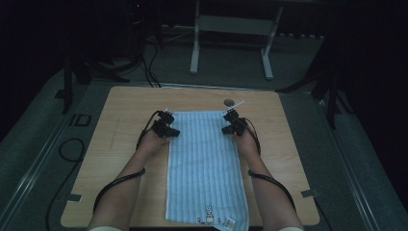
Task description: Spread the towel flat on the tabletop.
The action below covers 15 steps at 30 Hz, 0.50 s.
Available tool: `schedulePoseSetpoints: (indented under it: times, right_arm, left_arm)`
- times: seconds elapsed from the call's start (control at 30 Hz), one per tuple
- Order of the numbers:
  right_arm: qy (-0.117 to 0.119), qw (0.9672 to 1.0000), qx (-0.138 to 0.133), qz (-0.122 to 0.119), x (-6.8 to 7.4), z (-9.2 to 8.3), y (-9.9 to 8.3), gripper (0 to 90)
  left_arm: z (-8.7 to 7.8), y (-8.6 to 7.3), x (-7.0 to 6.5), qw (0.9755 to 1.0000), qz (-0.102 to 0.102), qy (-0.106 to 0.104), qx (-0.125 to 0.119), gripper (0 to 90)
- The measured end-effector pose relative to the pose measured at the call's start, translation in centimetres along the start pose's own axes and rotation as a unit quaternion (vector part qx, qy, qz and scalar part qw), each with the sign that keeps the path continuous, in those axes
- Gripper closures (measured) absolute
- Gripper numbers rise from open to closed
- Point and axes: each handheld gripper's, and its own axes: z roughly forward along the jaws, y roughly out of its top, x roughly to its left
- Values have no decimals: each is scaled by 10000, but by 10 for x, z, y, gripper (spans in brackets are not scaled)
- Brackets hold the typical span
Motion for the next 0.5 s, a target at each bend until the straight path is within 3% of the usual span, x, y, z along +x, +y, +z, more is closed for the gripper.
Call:
schedulePoseSetpoints:
  times: [0.27, 0.4, 0.47, 0.5]
  right_arm:
    - [14, 9998, -1, 173, -10, 5, 10, 889]
    - [30, 9993, -4, 371, -13, 7, 15, 833]
    - [-124, 9995, 9, 292, -11, 4, 16, 834]
    - [-55, 9995, -55, 295, -10, 1, 16, 835]
  left_arm:
    - [6, 13, 5, 9999, -28, 150, 47, 900]
    - [10, 18, 6, 9996, -215, 196, 21, 899]
    - [9, 19, 5, 9996, -203, 189, 25, 880]
    - [7, 18, 4, 9997, -139, 184, 10, 868]
